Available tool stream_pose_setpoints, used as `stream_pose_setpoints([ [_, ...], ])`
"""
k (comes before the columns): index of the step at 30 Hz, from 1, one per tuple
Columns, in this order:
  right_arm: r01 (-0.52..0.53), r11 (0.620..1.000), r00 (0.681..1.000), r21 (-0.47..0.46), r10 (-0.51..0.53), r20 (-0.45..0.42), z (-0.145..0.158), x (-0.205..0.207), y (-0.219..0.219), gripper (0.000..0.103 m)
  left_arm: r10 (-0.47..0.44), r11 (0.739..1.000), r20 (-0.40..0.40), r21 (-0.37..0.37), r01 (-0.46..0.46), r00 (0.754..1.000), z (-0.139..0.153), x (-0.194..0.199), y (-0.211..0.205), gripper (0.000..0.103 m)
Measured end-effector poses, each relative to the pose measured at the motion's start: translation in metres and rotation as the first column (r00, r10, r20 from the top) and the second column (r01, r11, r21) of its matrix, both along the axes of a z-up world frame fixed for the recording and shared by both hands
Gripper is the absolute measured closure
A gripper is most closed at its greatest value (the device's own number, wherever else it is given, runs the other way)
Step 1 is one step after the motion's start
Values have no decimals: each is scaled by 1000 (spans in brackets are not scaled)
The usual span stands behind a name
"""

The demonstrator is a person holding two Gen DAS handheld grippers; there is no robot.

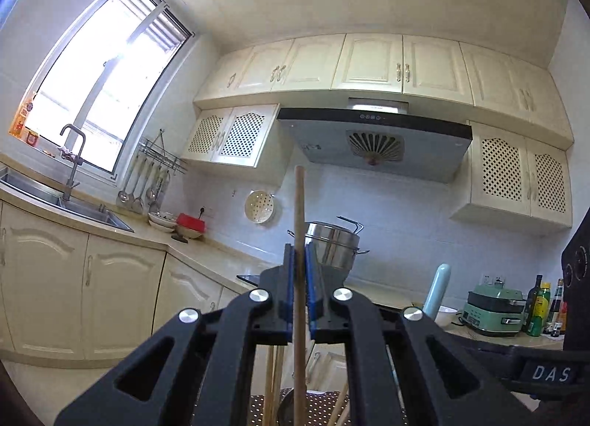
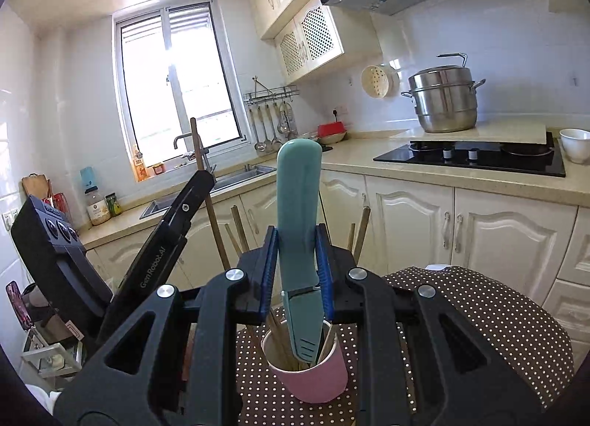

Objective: Organize utensils
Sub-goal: 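Lift the chopstick and blue knife up above the pink cup, then lower the chopstick and knife into the pink cup and open both grippers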

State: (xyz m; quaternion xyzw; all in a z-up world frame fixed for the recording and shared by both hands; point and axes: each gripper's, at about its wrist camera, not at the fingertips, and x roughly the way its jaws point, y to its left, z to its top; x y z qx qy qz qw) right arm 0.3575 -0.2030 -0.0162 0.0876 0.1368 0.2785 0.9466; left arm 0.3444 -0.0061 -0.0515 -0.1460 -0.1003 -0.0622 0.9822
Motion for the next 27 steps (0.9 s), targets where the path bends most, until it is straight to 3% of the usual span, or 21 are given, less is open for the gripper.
stream_pose_setpoints([
  [7, -21, 1000, 999, -11, 20, -41, -18, 13, 7, 82, -1, 1000, -65, 7, 1, 998, -21, 16, 1, 97],
  [22, -28, 999, 995, -19, 26, -98, -40, 8, 13, 82, -49, 985, -264, 149, 91, 963, -72, 4, -1, 97],
  [27, -23, 999, 994, -25, 20, -111, -43, 6, 14, 82, -49, 978, -275, 183, 102, 960, -76, -4, -2, 97],
])
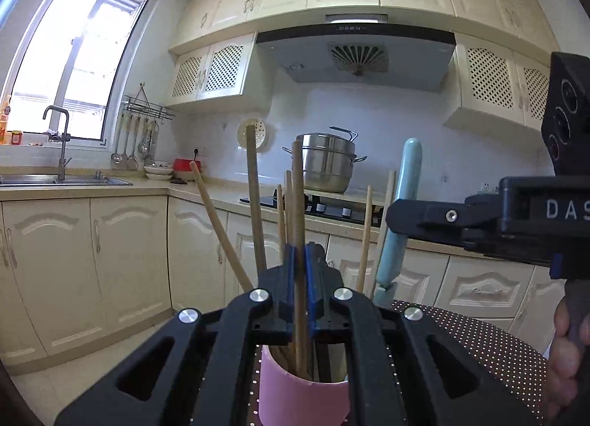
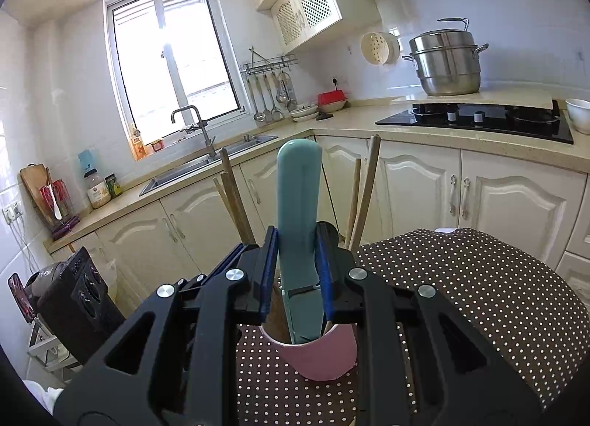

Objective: Organize utensils
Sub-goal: 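Lower the chopstick and knife into the pink cup and open both grippers, then lower both grippers back toward the last chopsticks on the table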

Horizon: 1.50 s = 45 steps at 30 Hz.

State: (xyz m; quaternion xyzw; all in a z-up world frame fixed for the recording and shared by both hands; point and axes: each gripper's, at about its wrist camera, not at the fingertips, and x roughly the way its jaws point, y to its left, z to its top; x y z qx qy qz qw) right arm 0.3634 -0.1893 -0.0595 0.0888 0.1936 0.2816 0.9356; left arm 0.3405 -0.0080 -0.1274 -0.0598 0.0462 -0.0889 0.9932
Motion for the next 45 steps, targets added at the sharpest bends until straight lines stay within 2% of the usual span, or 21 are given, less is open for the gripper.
stream_pose_setpoints([
  [6, 15, 1000, 1000, -13, -16, -13, -3, 0, 0, 82, -5, 1000, -32, -3, 5, 999, 3, -3, 4, 94],
  [8, 18, 1000, 1000, -14, -19, -16, -3, -1, -1, 82, -4, 1000, -37, 4, 4, 999, 5, -6, 5, 78],
  [9, 21, 1000, 1000, -16, -21, -18, -3, -1, 0, 82, 0, 1000, -38, 5, 1, 999, 6, -7, 6, 65],
  [12, 24, 999, 999, -22, -24, -23, -5, -2, 1, 82, 7, 1000, -45, -4, -7, 999, 8, -13, 12, 62],
  [15, 24, 999, 999, -32, -25, -27, -7, -3, 4, 82, 16, 1000, -58, -21, -17, 998, 10, -18, 21, 51],
  [18, 23, 999, 999, -39, -24, -29, -8, -3, 6, 82, 36, 999, -65, -32, -38, 997, 11, -25, 32, 49],
  [22, 18, 999, 999, -50, -20, -30, -8, -5, 8, 82, 69, 996, -97, -41, -73, 993, 12, -30, 45, 40],
  [30, 15, 997, 999, -78, -18, -32, -10, -7, 14, 82, 157, 985, -179, -42, -167, 971, 13, -32, 63, 37],
  [35, 15, 994, 999, -108, -18, -33, -15, -9, 22, 82, 156, 985, -236, -34, -169, 959, 13, -30, 66, 36],
  [42, 8, 982, 998, -190, -19, -55, -35, -6, 40, 82, 188, 982, -248, 18, -189, 951, 14, -33, 62, 36],
  [45, 6, 982, 998, -189, -18, -60, -42, -5, 42, 82, 198, 980, -242, 39, -195, 950, 17, -36, 60, 36],
])
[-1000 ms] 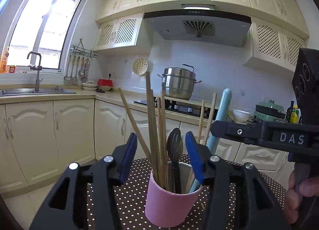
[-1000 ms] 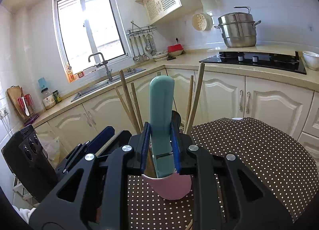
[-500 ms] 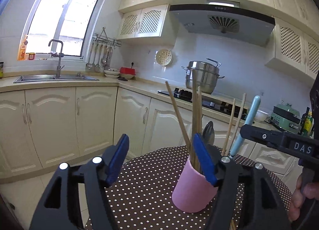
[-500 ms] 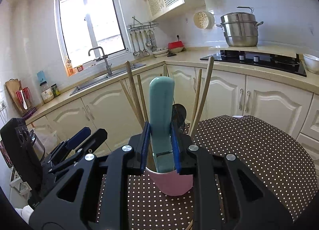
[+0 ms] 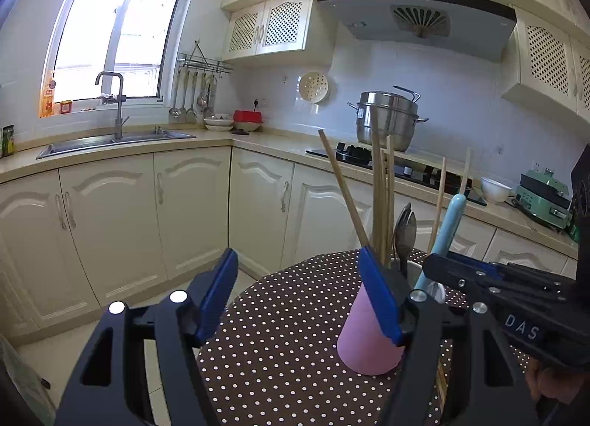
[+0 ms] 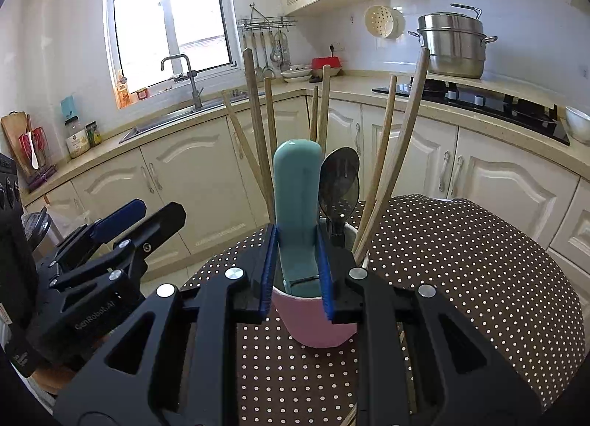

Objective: Organize utensils
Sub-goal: 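Lower both grippers back toward the last chopsticks on the table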

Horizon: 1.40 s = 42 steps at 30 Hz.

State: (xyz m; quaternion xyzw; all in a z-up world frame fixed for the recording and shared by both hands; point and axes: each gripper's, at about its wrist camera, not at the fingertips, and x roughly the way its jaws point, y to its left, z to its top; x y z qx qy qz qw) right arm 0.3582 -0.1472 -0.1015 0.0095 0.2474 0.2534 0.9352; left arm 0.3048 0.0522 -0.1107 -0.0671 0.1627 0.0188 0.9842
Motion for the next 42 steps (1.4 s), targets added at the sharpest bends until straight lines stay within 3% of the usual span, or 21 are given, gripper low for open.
stream_pose_setpoints([
  [13, 30, 999, 999, 23, -30, -11, 0, -6, -4, 81, -4, 1000, 15, 11, 4, 1000, 9, -15, -6, 36],
  [14, 26, 999, 1000, 25, -25, -12, 1, -7, -4, 79, -3, 1000, 16, 12, 3, 1000, 10, -16, -7, 36],
  [17, 28, 999, 999, 29, -28, 16, 5, -15, -2, 52, -5, 1000, 24, 12, 5, 1000, 14, -20, -8, 36],
  [36, 68, 995, 989, 74, -77, 123, 40, -80, -29, 49, -28, 998, 104, 60, 22, 994, 46, -76, -33, 32],
  [42, 109, 992, 986, 68, -117, 120, 37, -98, -49, 48, -89, 993, 61, 82, 84, 994, 44, -85, -51, 29],
])
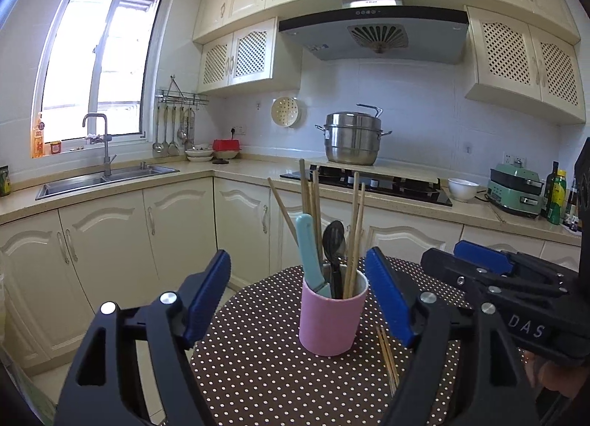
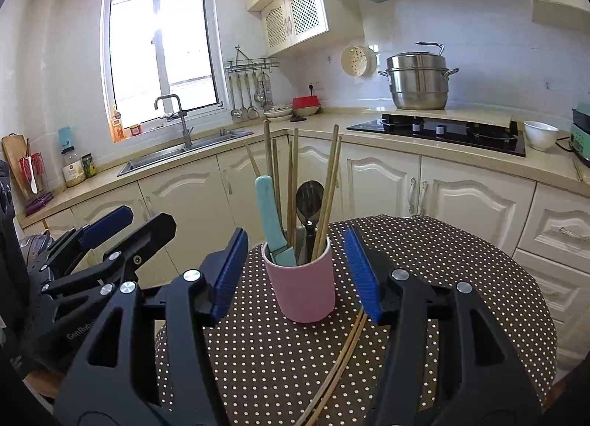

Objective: Organize utensils
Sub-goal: 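Lower both grippers back toward the last chopsticks on the table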

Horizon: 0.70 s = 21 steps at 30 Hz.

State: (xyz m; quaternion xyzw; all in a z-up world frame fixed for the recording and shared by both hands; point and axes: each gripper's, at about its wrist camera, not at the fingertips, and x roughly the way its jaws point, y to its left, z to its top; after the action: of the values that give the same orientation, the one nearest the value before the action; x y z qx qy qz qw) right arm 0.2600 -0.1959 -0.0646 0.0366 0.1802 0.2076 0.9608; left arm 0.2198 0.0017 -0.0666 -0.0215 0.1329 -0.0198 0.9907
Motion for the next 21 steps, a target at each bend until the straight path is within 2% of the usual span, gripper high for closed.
stream_pose_setpoints([
  [5, 56, 998, 997, 3, -56, -50, -17, -6, -26, 45, -80, 997, -137, -1, 81, 987, -17, 12, -19, 29],
  [9, 109, 994, 989, -11, -110, -96, -38, -8, -45, 44, -129, 990, -291, 17, 140, 948, -43, 30, -38, 29],
  [11, 128, 992, 983, -16, -129, -128, -50, -8, -54, 44, -178, 982, -395, -11, 188, 901, -61, 44, -48, 29],
  [12, 138, 990, 979, -12, -138, -147, -57, -8, -59, 44, -199, 977, -452, -23, 211, 870, -72, 51, -53, 29],
  [14, 155, 988, 971, -7, -154, -184, -71, -7, -69, 43, -199, 974, -540, -18, 225, 818, -93, 64, -62, 29],
  [16, 165, 986, 962, -2, -161, -220, -82, -5, -77, 43, -199, 971, -611, -14, 240, 766, -113, 74, -69, 29],
  [18, 174, 985, 954, 1, -168, -249, -94, -4, -83, 43, -229, 966, -661, -66, 248, 715, -128, 83, -70, 29],
  [21, 182, 983, 945, 13, -171, -280, -106, -4, -91, 43, -260, 961, -690, -117, 251, 675, -140, 91, -72, 29],
])
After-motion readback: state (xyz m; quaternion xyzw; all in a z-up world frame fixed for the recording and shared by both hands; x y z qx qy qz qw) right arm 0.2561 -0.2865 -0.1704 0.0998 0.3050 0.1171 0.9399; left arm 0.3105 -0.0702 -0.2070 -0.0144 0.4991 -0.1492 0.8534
